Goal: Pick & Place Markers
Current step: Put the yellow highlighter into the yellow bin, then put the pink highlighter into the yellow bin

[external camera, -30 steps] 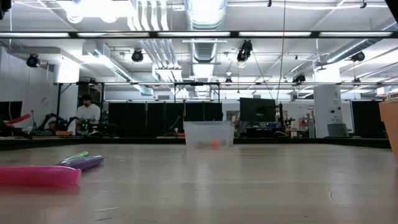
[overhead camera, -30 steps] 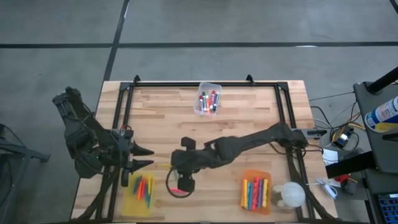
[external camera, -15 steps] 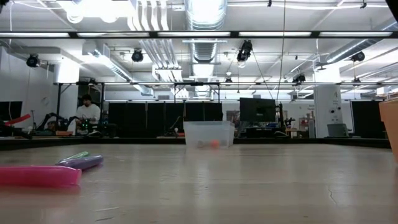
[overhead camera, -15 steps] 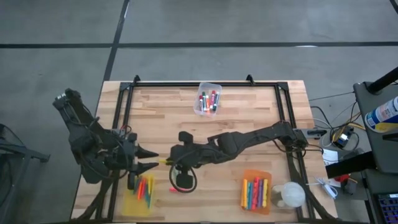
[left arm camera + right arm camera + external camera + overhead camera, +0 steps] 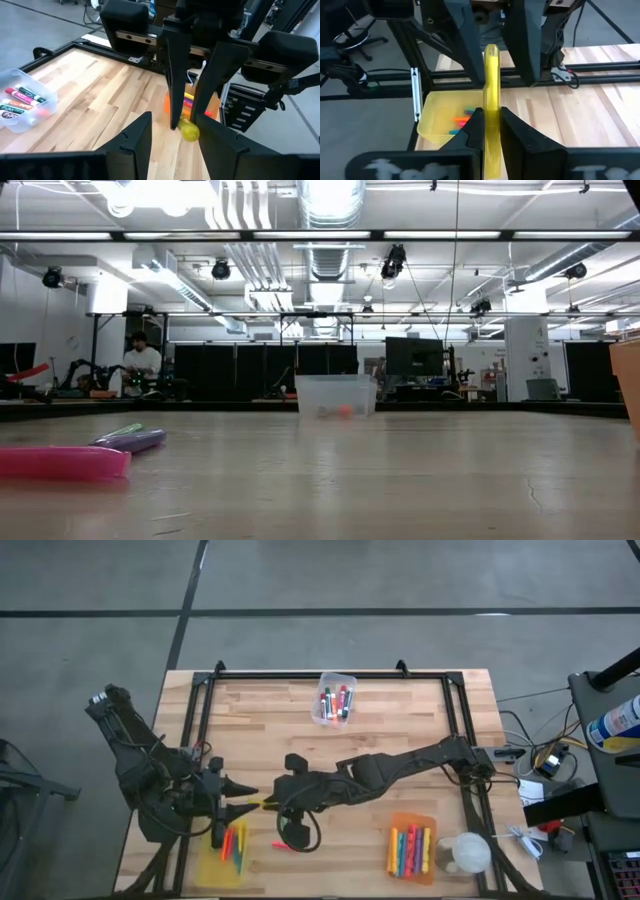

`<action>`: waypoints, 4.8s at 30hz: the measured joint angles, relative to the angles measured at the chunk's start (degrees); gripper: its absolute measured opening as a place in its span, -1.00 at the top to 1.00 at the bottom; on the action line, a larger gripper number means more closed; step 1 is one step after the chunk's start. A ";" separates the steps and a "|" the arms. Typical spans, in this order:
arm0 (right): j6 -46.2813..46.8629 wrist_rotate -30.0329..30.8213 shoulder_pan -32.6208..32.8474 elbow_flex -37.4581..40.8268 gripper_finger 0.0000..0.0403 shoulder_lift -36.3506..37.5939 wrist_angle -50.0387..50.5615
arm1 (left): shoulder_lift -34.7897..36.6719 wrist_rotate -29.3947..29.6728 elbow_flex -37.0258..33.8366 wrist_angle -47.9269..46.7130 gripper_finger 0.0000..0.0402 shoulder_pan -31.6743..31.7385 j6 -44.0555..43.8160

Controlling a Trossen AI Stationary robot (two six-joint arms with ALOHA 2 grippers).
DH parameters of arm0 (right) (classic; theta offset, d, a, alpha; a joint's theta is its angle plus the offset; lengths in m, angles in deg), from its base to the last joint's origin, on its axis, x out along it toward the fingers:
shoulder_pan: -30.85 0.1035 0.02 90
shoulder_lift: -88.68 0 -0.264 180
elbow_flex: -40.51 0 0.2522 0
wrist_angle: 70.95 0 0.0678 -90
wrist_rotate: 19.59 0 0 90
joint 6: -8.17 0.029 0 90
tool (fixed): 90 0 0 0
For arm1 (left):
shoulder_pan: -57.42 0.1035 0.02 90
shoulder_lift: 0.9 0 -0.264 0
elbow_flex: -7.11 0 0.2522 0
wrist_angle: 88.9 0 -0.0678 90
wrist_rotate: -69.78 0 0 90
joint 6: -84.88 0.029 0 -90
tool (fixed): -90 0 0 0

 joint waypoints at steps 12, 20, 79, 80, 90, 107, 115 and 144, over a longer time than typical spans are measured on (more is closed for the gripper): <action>0.26 0.29 -0.05 0.00 0.85 0.00 -1.09 | -0.07 -1.57 0.00 0.19 0.42 0.18 -2.87; 0.24 0.27 -0.25 0.00 0.85 0.00 -1.11 | -0.07 -1.34 0.00 0.66 0.83 0.20 -3.62; 7.84 0.22 -0.60 16.22 -0.12 -0.09 9.44 | -8.30 -59.15 -12.83 -14.39 0.84 -0.02 -49.39; 7.84 0.22 -0.60 16.22 -0.12 -0.09 9.08 | -8.65 -59.16 -13.41 -13.53 0.84 -0.01 -49.56; 7.54 0.22 -0.60 16.22 -0.11 -0.07 6.88 | -9.97 -63.41 -20.26 -9.31 0.80 0.00 -50.97; 7.82 0.05 -0.57 17.04 -0.11 -0.04 6.07 | -7.50 -62.53 -20.94 -6.77 0.44 0.02 -53.65; 8.15 -2.68 0.15 17.78 -0.11 -0.34 4.45 | -1.69 -57.88 -19.97 -6.38 0.43 0.00 -55.42; 27.98 -4.43 0.93 22.98 -0.11 -1.64 1.37 | 7.47 -16.70 -5.51 31.24 0.43 -0.55 -4.91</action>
